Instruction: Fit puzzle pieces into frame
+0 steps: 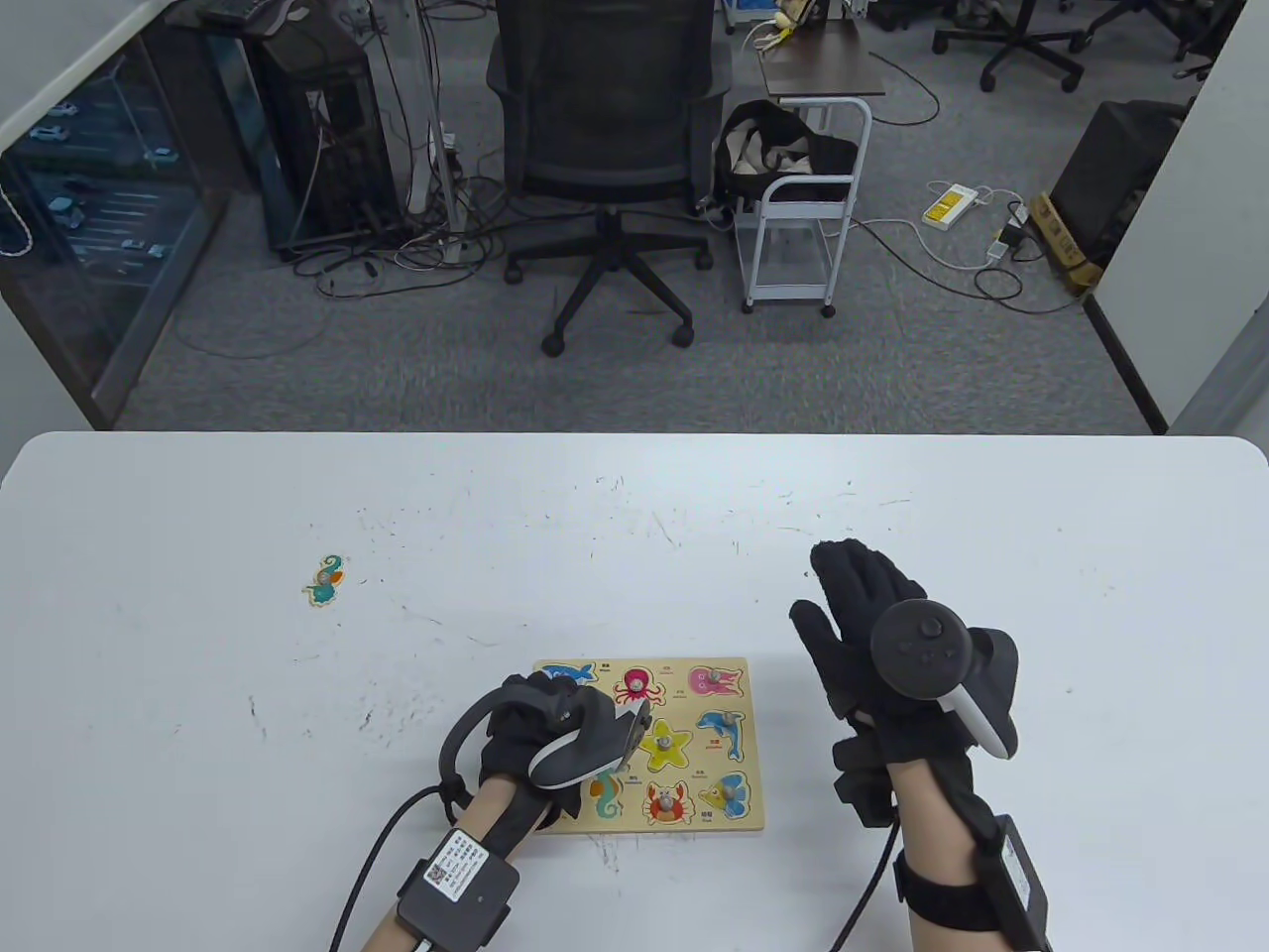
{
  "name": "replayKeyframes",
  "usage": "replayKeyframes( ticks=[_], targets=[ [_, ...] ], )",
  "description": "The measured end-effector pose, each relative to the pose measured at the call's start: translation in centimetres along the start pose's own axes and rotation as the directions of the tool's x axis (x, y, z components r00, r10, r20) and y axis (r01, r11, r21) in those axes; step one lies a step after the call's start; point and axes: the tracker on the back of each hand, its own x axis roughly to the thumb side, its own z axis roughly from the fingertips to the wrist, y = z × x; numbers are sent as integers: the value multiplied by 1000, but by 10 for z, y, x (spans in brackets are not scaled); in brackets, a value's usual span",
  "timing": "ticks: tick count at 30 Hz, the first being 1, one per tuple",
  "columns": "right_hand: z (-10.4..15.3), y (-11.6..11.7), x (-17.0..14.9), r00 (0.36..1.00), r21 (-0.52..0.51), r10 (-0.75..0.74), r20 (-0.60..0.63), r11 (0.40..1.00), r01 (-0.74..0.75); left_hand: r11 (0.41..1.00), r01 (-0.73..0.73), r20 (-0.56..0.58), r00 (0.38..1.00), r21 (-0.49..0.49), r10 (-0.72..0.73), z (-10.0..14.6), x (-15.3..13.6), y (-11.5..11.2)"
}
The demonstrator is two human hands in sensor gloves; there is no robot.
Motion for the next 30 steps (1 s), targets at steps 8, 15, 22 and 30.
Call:
replayKeyframes(
  ticks=[8, 15, 22, 30],
  targets=[
    [0, 0, 1, 1000, 1, 5, 5, 1000, -5, 992, -107, -3, 994, -66, 107, 0, -18, 6],
    [0, 0, 1, 1000, -8, 8, 7, 1000, -8, 979, -192, -142, 973, -71, 181, -4, -75, 15],
    [2, -1, 0, 1000, -13, 8, -4, 1000, -8, 977, -200, -340, 926, -80, 161, -17, -141, 17],
    [3, -4, -5, 1000, -19, 3, -31, 1000, -3, 960, -272, -507, 839, -71, 200, -35, -203, 3]
  ],
)
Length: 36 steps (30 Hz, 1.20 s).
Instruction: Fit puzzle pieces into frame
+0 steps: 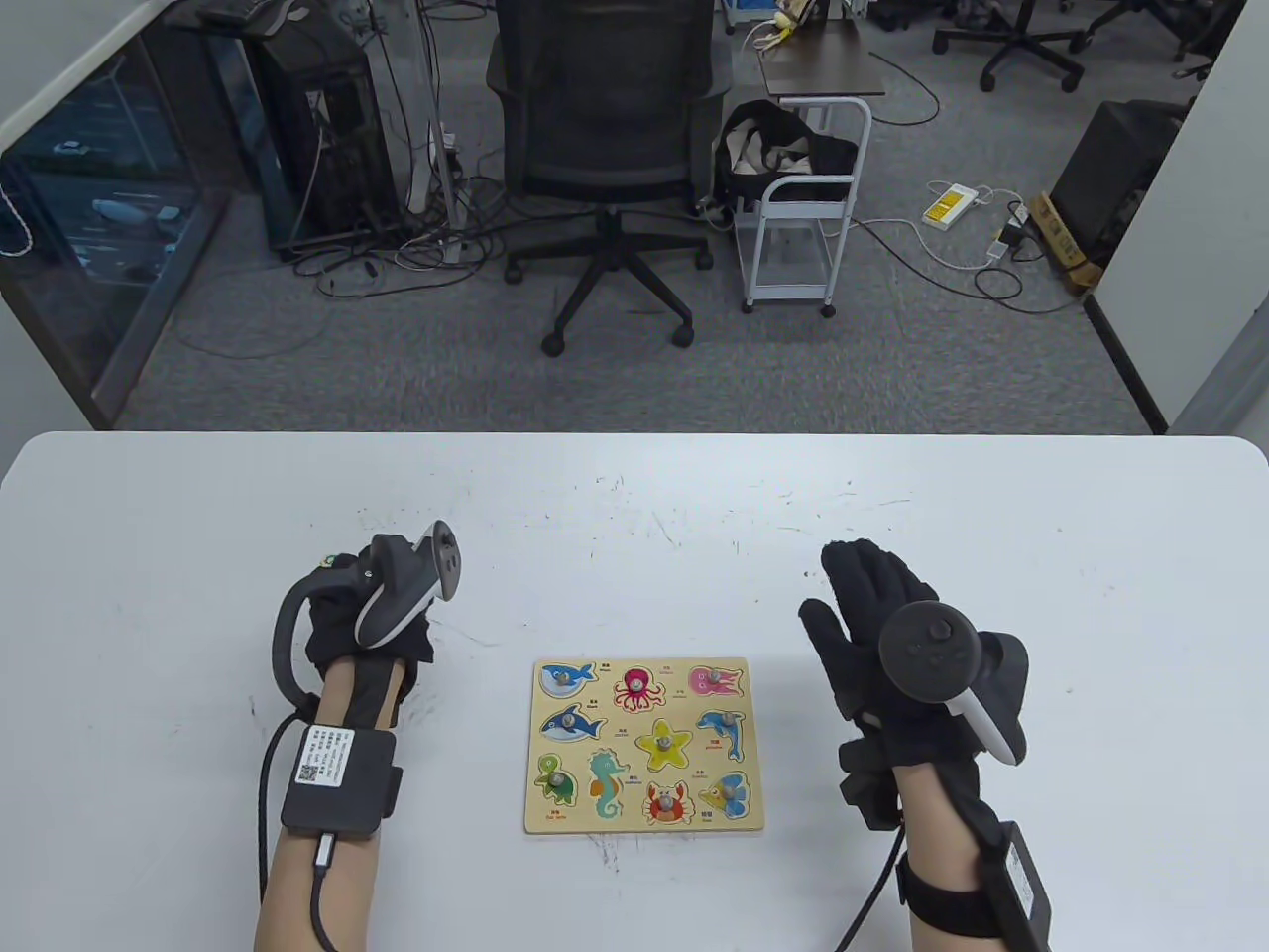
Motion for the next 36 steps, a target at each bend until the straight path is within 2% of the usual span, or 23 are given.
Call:
replayKeyframes(
  ticks=[6, 14, 18, 28, 36],
  targets=[
    [-4, 3, -2, 1000, 17, 7, -15, 1000, -6, 999, -9, -79, 997, -42, 6, -32, -15, -15],
    [-3, 3, 1, 1000, 18, 25, -1, 1000, -25, 992, -27, -162, 987, -120, 7, -73, -28, -52],
    [-1, 4, 5, 999, 18, 30, 16, 999, -31, 992, -36, -190, 982, -120, 13, -88, -30, -70],
    [0, 6, 7, 999, 26, 46, 13, 999, -46, 991, 18, -225, 973, -135, -49, -113, -22, -109],
    [-2, 9, 7, 998, 41, 57, 2, 998, -57, 991, 20, -241, 969, -129, -51, -127, -21, -126]
  ],
)
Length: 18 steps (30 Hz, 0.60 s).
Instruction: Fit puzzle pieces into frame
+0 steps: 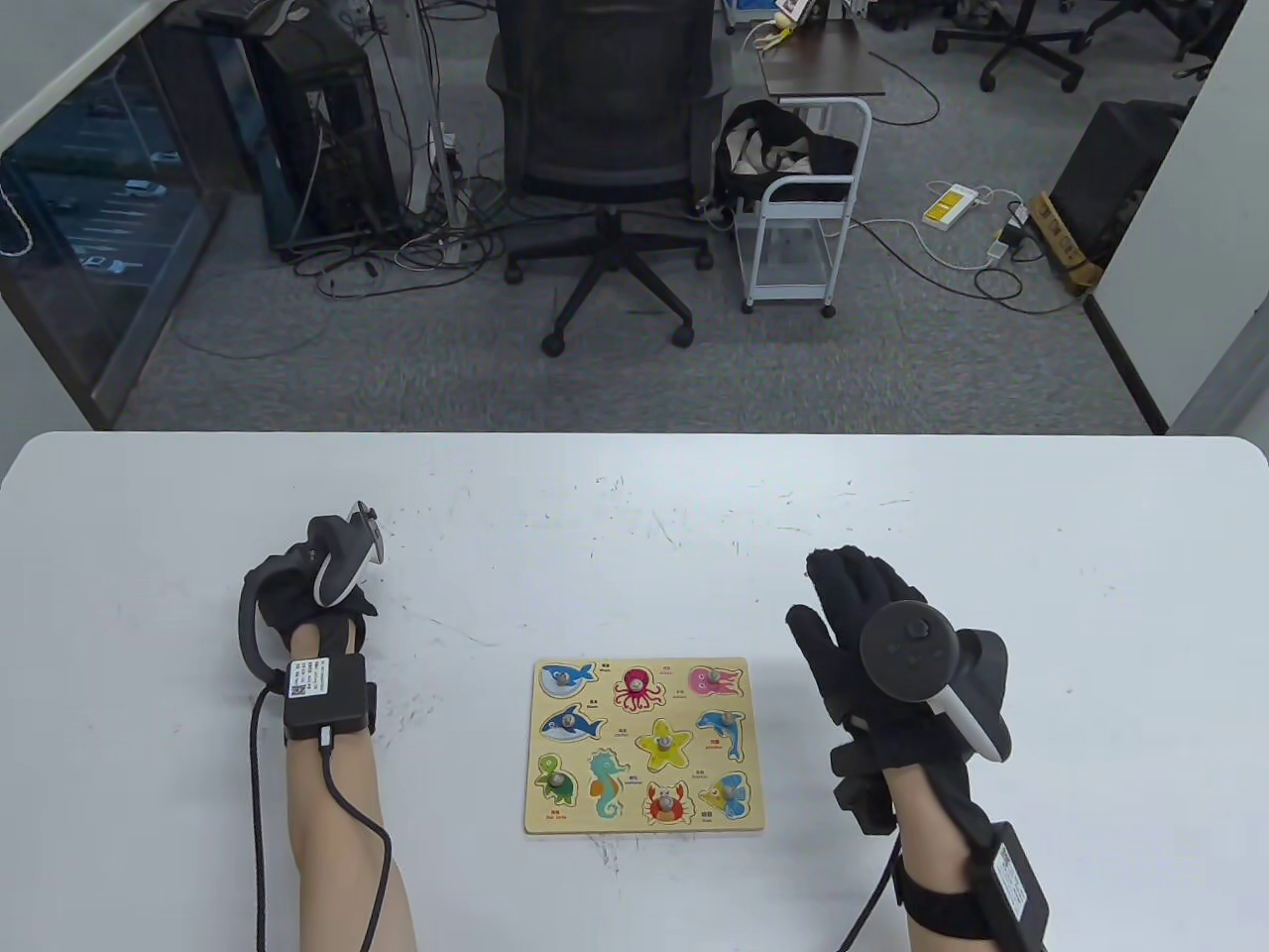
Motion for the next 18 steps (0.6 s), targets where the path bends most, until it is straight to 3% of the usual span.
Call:
replayKeyframes(
  ticks=[18],
  targets=[
    [-4, 5, -1, 1000, 23, 3, -12, 1000, -2, 998, 22, 9, 1000, 63, -23, -3, 3, 2]
  ],
)
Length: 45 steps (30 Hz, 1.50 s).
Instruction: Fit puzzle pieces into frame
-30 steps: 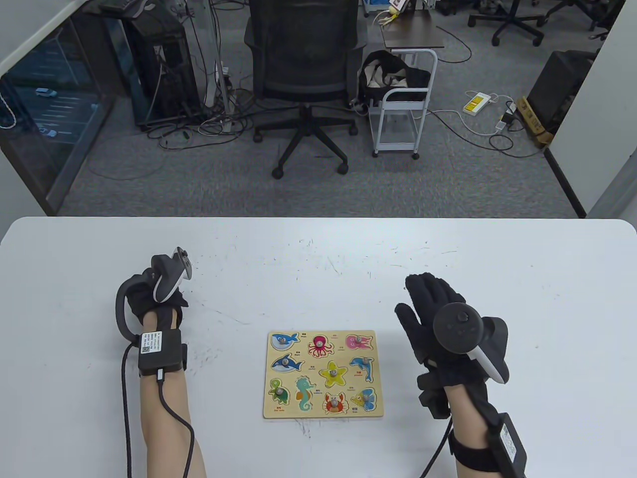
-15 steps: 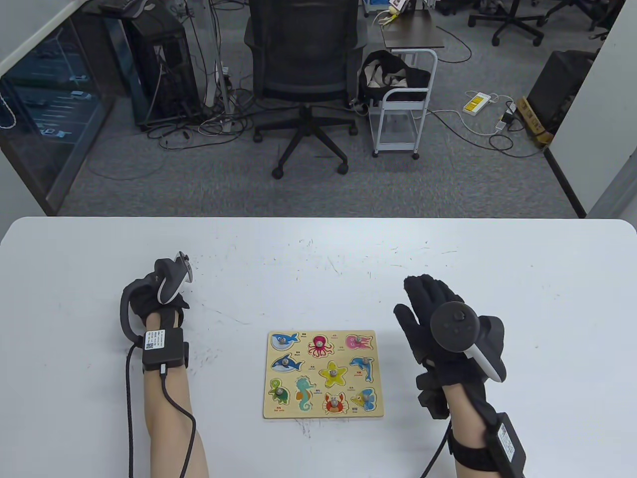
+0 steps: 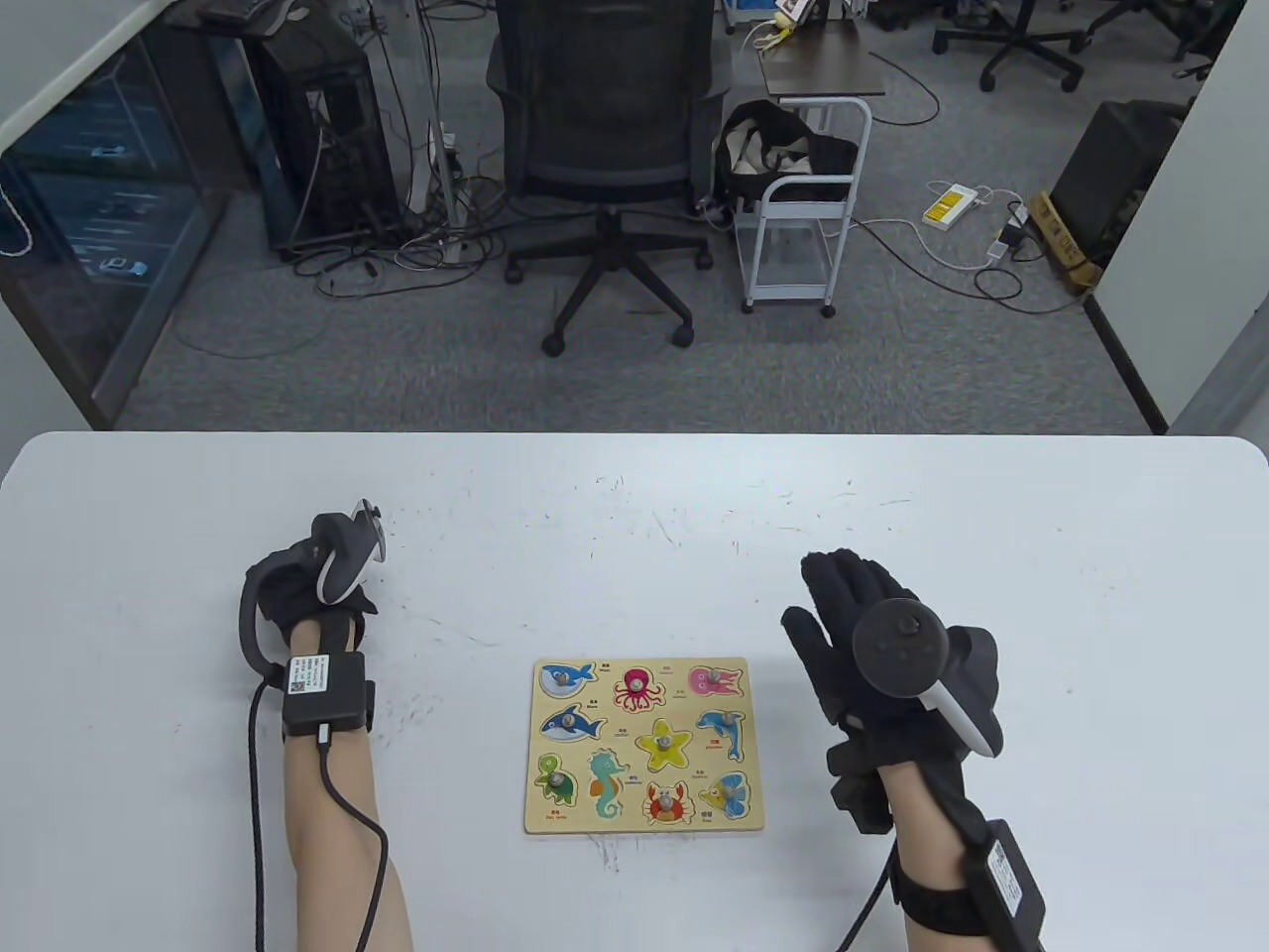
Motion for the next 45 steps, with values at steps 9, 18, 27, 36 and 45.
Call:
replayKeyframes(
  ticks=[9, 18, 27, 36, 45],
  targets=[
    [0, -2, -6, 999, 12, -30, -10, 999, 30, 984, -53, 154, 988, 172, 27, 46, 3, 55],
    [1, -8, -10, 999, -13, -38, -26, 999, 37, 886, -351, 375, 899, 302, 228, 133, -2, 133],
    [0, -6, -6, 996, 6, -83, 40, 997, 82, 717, -665, 664, 634, 208, 396, 250, 7, 162],
    [2, 2, 13, 965, 90, -171, 197, 984, 156, 624, -760, 794, 487, 181, 363, 327, 21, 165],
    [-4, 23, 28, 828, 426, -511, 230, 818, 387, 629, -721, 824, 523, 290, 219, 355, 27, 167]
  ],
)
